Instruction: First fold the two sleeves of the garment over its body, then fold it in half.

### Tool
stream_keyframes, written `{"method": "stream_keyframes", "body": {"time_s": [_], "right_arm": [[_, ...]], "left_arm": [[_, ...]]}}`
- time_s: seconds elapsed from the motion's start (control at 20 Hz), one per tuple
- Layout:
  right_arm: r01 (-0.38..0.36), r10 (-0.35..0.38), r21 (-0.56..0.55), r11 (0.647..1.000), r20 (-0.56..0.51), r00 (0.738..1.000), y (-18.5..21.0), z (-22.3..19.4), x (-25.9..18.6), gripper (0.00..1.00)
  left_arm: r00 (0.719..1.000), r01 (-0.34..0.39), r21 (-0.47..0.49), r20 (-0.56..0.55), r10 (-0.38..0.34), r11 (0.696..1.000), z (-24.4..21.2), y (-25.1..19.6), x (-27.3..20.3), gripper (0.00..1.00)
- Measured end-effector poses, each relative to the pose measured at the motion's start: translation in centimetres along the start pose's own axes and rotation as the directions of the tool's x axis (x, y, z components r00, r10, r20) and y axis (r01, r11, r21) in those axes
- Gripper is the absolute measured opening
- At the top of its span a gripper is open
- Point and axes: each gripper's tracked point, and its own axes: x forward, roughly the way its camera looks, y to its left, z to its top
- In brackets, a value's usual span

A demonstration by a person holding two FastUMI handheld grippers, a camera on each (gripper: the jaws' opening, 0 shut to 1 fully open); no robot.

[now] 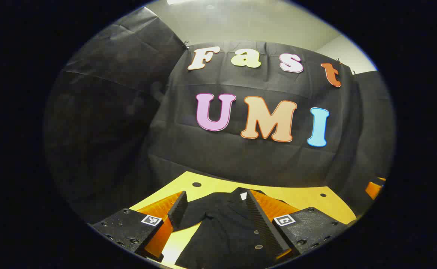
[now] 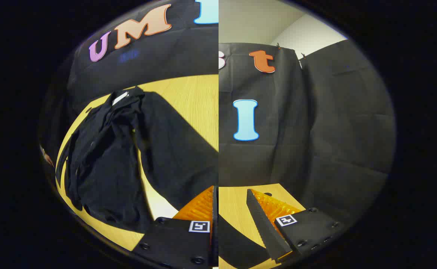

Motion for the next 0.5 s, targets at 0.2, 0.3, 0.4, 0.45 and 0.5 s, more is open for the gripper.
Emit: {"method": "stream_keyframes", "body": {"time_s": [0.2,0.3,0.4,0.45,0.5], "right_arm": [[0.023,-0.023,0.017,1.000,-0.005,1.000,-0.8,-0.5,0.1,0.50],[0.045,-0.045,0.017,0.999,-0.012,0.999,-1.4,-0.9,0.3,0.50],[0.051,-0.050,0.024,0.998,-0.020,0.999,-1.6,-1.0,0.4,0.49],[0.052,-0.052,0.023,0.998,-0.026,0.998,-1.7,-1.1,0.4,0.49],[0.056,-0.055,0.016,0.998,-0.035,0.998,-1.7,-1.4,0.5,0.49]], "left_arm": [[0.998,0.042,0.053,-0.042,-0.040,0.998,-0.9,-1.3,1.0,0.92],[0.997,0.055,0.079,-0.054,-0.051,0.995,-1.1,-1.1,1.1,0.92],[0.998,0.056,0.097,-0.046,-0.052,0.994,-0.7,-0.8,1.4,0.92],[0.998,0.052,0.099,-0.038,-0.048,0.994,-0.5,-0.5,1.6,0.92],[0.998,0.047,0.096,-0.037,-0.044,0.994,-0.3,-0.2,1.8,0.92]]}}
